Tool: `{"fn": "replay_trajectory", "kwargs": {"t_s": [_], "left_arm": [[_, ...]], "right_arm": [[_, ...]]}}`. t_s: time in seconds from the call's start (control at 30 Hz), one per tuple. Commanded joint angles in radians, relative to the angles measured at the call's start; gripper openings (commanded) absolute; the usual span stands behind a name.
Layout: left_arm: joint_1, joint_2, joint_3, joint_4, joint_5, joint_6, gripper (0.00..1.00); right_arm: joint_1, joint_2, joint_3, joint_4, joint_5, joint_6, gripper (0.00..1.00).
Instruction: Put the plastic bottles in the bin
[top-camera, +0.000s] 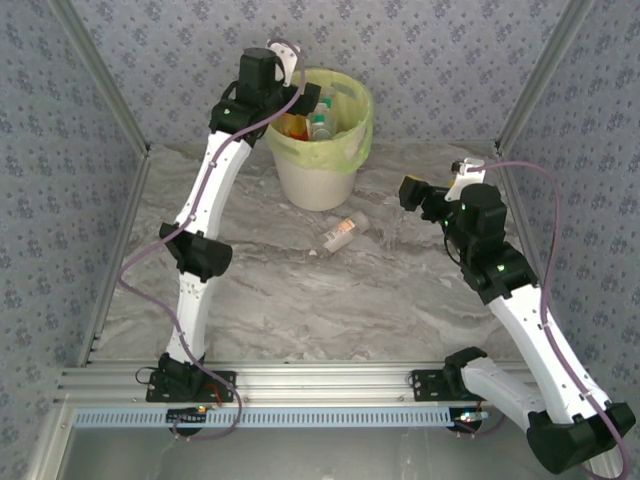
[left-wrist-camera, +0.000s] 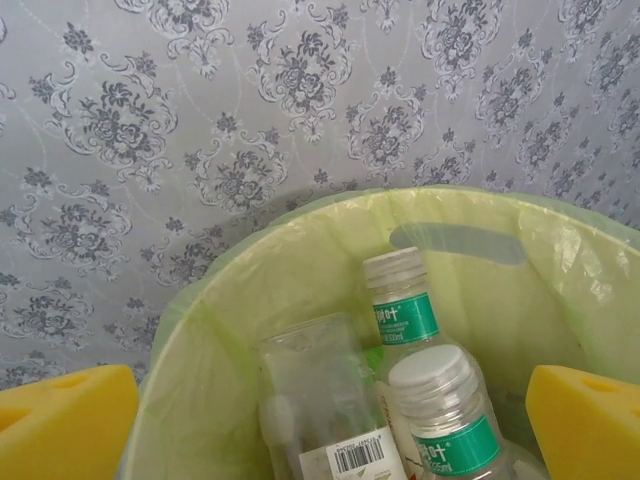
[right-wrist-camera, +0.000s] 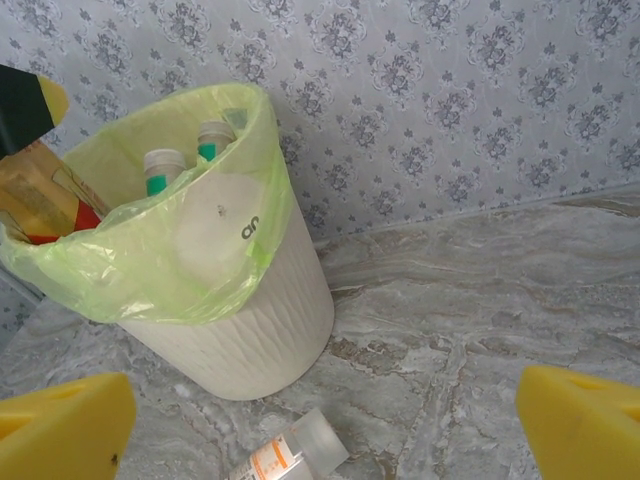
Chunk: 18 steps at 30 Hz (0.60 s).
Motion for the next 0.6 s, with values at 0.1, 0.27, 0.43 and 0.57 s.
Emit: {"fn": "replay_trajectory", "kwargs": {"t_s": [0.1, 0.27, 0.43, 0.57], "left_arm": [[0.006, -0.072, -0.026, 0.013, 0.172, -0.114, 0.99], [-0.003, -0.049, -0.037, 0.021, 0.253, -0.178, 1.0], [0.0, 0.063, 0.067, 0.149, 0.154, -0.206, 0.99], [0.0, 0.137, 0.142, 0.332, 0.172, -0.283, 0.99]], "right_arm": [[-0.007, 0.02, -0.003, -0.001, -0.006, 0.001, 1.0], [-0.007, 0.035, -0.004, 0.0, -0.009, 0.016, 1.0], [-0.008, 0.051, -0.01, -0.002, -0.022, 0.043, 1.0], [-0.007, 0.07, -0.016, 0.003, -0.04, 0.074, 1.0]]}}
